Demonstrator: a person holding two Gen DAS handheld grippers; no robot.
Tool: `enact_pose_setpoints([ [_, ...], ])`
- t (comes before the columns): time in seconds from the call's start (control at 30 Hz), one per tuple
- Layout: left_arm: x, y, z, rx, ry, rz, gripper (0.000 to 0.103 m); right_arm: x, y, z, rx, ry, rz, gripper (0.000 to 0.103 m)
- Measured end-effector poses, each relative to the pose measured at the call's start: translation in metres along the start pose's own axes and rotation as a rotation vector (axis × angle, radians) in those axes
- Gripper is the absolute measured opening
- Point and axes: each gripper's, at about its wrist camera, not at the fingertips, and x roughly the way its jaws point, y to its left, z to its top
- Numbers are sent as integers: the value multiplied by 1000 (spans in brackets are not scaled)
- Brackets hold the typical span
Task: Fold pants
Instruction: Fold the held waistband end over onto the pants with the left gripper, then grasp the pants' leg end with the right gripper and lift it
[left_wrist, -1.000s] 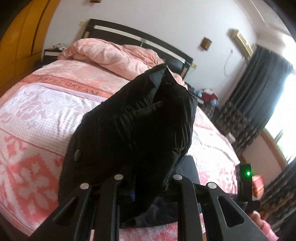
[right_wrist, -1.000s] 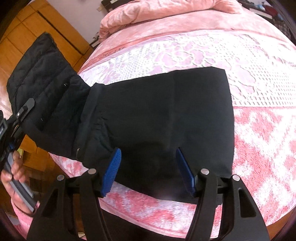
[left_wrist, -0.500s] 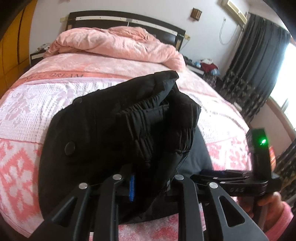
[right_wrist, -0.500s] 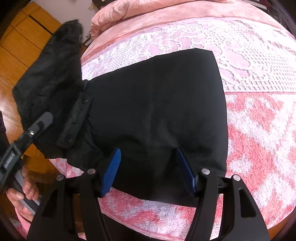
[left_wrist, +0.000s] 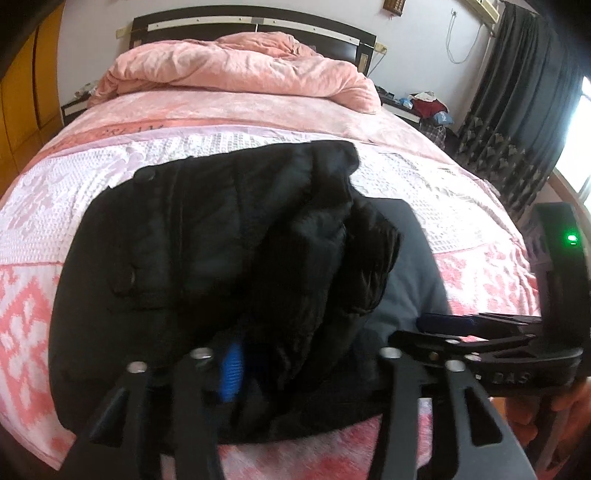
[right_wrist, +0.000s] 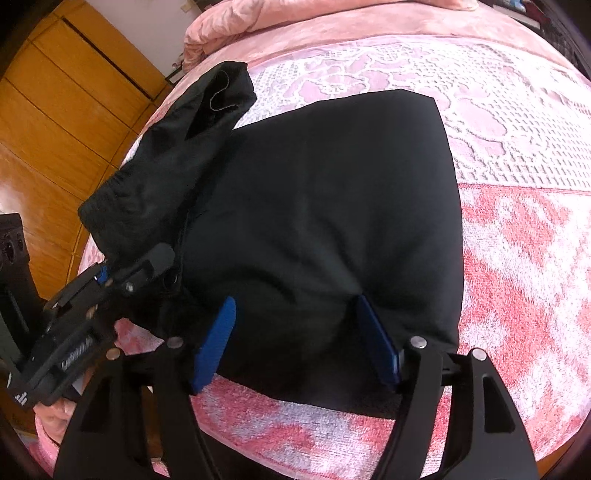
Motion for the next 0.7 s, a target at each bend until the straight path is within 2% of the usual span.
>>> enact_pose_setpoints([
  [0.1, -14, -4, 0, -2, -5, 7, 71, 0, 2, 2, 13, 5, 13, 71],
  [0.27, -55, -5, 6, 2, -91, 28, 85, 4, 3, 5, 33, 9, 25, 72],
  [0.4, -84, -2, 15, 24, -170, 92, 89, 4, 6, 9, 54, 12, 22, 75],
  [0.5, -96, 2, 19, 23, -209, 129, 90, 0, 8, 15, 72, 3, 32, 76],
  [0.57, -100, 4, 21, 27, -223, 148, 91, -5, 10, 23, 86, -10, 50, 80],
  [0.7, -101, 15, 23, 22, -226, 166, 91, -14, 15, 35, 126, -38, 142, 88],
])
